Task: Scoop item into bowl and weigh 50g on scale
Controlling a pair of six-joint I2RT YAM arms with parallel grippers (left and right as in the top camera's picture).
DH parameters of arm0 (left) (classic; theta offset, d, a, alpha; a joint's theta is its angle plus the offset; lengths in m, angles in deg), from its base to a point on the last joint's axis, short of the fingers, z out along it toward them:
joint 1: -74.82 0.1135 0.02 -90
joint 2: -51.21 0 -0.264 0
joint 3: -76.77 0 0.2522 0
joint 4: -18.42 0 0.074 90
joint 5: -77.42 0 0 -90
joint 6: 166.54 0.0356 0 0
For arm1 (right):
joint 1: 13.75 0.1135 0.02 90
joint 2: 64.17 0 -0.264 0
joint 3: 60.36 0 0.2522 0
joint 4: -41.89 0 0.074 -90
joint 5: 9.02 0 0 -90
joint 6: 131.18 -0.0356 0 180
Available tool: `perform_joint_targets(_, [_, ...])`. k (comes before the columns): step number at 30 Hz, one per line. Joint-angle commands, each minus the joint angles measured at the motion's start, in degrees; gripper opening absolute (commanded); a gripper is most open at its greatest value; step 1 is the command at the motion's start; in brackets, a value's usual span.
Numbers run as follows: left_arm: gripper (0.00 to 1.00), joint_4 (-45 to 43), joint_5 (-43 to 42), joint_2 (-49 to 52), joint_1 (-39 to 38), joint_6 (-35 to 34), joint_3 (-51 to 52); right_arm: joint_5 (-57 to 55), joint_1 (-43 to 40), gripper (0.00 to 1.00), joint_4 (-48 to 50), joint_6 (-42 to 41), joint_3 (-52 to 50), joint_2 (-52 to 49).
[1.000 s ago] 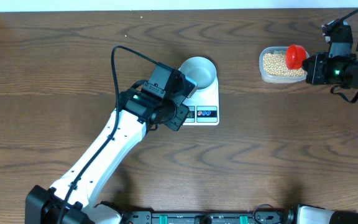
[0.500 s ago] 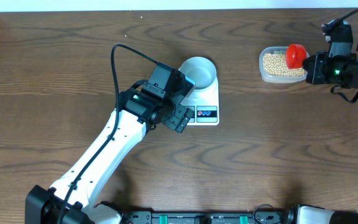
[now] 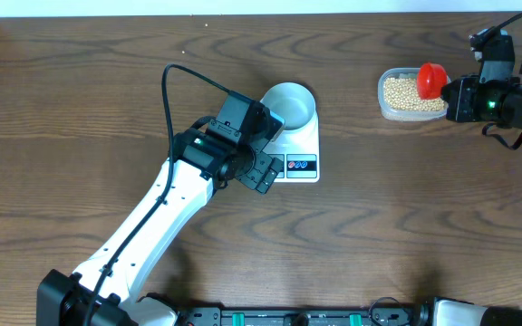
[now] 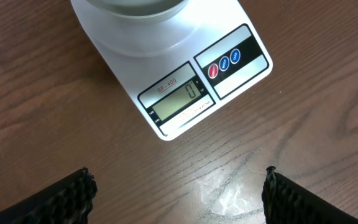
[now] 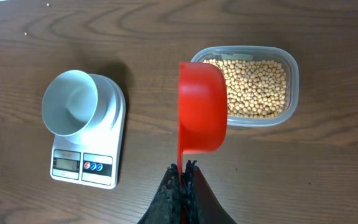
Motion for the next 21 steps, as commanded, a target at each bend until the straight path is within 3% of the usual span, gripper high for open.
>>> perform_joint_targets(1, [0.88,0.0,0.9,-1.0,0.1,0.1,0.3,0.1,-0.6,0.01,0.2,0.8,-0.3,-0.1])
perform_joint_targets(9, [0.89,0.5,0.6,-2.9,0.1,0.1,0.3,0.1,-0.5,0.01,0.2,0.8,-0.3,-0.1])
perform_joint_targets(21, [0.89,0.9,2.4,-18.7,0.1,-1.9,2.8,0.1,-0.4,0.01,0.3,0.8,-0.3,-0.1])
